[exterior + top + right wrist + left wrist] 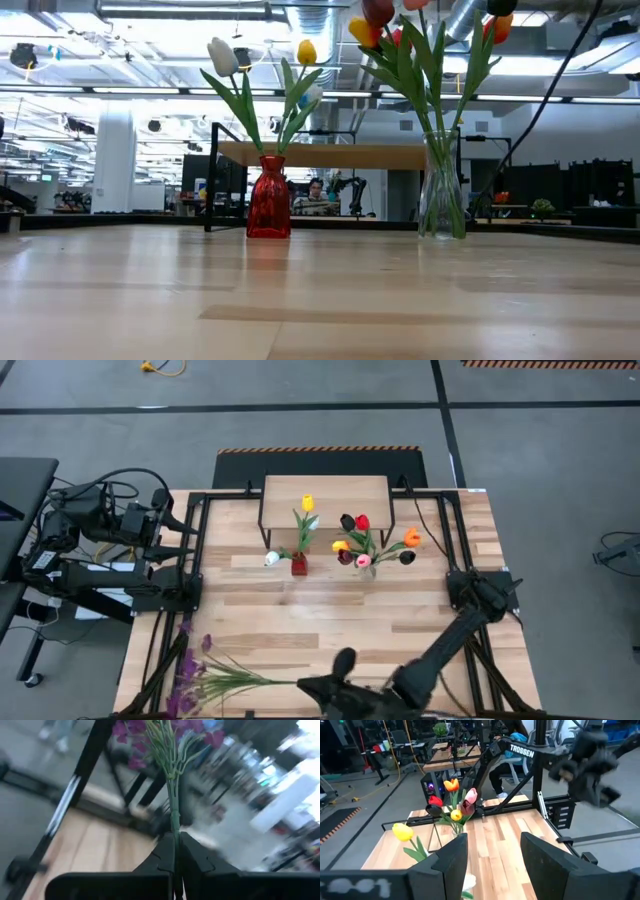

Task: Pick and place flowers into a vace then onto a shelf
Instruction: Put the purple flower into the red vase

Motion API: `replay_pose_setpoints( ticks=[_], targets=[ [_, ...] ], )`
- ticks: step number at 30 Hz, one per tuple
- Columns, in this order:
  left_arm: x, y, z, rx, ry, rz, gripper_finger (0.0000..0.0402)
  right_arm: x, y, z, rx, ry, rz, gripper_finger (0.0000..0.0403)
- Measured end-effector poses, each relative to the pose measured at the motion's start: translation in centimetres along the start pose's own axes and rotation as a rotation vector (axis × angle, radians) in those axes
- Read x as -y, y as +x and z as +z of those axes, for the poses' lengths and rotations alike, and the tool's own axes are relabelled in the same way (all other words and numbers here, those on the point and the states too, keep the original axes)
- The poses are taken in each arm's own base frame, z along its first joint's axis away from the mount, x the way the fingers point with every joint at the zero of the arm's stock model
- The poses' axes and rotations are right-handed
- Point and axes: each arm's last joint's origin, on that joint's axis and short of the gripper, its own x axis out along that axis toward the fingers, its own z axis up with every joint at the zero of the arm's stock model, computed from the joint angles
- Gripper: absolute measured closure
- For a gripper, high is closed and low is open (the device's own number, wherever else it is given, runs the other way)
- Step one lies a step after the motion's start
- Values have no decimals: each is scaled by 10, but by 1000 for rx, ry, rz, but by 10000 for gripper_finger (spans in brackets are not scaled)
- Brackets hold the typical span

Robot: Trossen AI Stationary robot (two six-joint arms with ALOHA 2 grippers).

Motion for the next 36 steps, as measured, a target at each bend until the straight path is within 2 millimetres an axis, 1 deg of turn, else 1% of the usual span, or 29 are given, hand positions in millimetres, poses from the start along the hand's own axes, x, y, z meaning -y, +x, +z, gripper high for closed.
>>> replay_pose_setpoints(
  ticks=[3, 6, 8, 10, 15, 20, 25, 29, 32, 36],
  targets=[
    [0, 0, 0, -1, -1, -8, 228, 14, -3, 20, 91, 4, -106, 402],
    [1, 0, 2, 25, 4, -51, 228, 39, 5, 34, 189, 46, -225, 402],
    [2, 2, 5, 57, 3, -102, 228, 59, 12, 40, 243, 101, -304, 400],
    [2, 3, 10, 97, -4, -155, 228, 76, 22, 41, 302, 135, -353, 400],
    [2, 12, 22, 233, -5, -289, 228, 107, 46, 39, 495, 152, -377, 402],
    [-4, 34, 26, 355, -80, -369, 228, 134, 72, 35, 605, 201, -320, 402],
    [-8, 57, 26, 415, -130, -476, 228, 157, 97, 22, 613, 255, -321, 402],
    [-8, 71, 28, 445, -137, -506, 228, 173, 112, 14, 634, 303, -299, 402],
    [-7, 79, 30, 460, -136, -520, 228, 180, 120, 8, 646, 329, -260, 402],
    [-6, 87, 33, 482, -137, -519, 228, 184, 128, 3, 635, 355, -223, 402]
  ],
)
